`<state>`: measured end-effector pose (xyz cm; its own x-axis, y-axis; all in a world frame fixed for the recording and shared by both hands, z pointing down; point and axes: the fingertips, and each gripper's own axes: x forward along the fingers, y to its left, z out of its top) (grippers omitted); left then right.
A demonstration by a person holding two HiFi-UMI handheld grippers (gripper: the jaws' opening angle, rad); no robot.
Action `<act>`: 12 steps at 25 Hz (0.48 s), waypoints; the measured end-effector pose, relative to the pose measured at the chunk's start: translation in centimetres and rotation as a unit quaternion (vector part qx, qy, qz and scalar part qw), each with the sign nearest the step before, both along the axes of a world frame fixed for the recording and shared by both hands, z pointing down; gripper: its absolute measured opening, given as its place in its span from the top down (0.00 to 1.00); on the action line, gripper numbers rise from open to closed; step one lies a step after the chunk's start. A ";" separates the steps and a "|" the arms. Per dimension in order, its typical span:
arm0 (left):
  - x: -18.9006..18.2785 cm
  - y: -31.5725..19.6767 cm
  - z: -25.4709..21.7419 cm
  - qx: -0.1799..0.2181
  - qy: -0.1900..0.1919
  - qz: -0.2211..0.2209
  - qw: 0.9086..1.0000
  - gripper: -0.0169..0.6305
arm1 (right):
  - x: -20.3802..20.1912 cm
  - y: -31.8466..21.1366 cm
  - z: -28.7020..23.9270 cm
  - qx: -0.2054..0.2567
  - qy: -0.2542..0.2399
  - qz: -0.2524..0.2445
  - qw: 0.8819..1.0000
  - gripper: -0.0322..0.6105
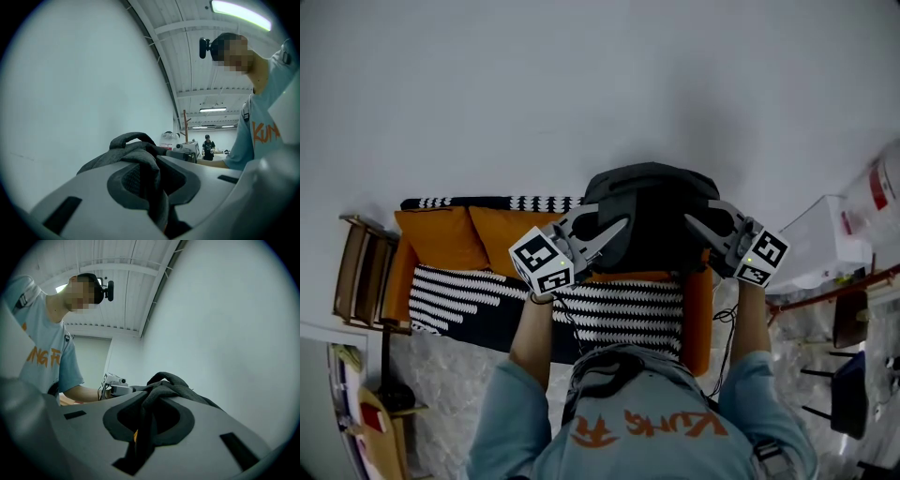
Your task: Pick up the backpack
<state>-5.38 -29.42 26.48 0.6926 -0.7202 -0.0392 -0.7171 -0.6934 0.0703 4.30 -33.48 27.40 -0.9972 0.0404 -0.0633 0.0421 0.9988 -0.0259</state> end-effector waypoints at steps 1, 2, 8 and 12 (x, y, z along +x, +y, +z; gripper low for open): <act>-0.1 0.0 0.0 0.001 0.000 0.001 1.000 0.88 | 0.0 0.0 0.0 0.000 -0.001 -0.001 1.000 0.90; -0.1 0.0 0.0 0.001 0.000 0.001 1.000 0.88 | -0.1 0.0 0.0 0.000 -0.001 -0.003 1.000 0.90; -0.4 -0.1 -0.1 0.001 0.003 0.004 1.000 0.88 | -0.3 -0.1 0.1 -0.006 -0.003 -0.008 1.000 0.90; -0.9 0.1 -0.1 0.001 0.001 0.009 1.000 0.88 | -0.7 0.1 0.1 -0.009 -0.003 -0.008 1.000 0.90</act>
<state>-6.25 -29.30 26.41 0.7057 -0.7073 -0.0419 -0.7039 -0.7066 0.0716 3.64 -33.38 27.47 -0.9960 0.0551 -0.0705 0.0583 0.9973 -0.0444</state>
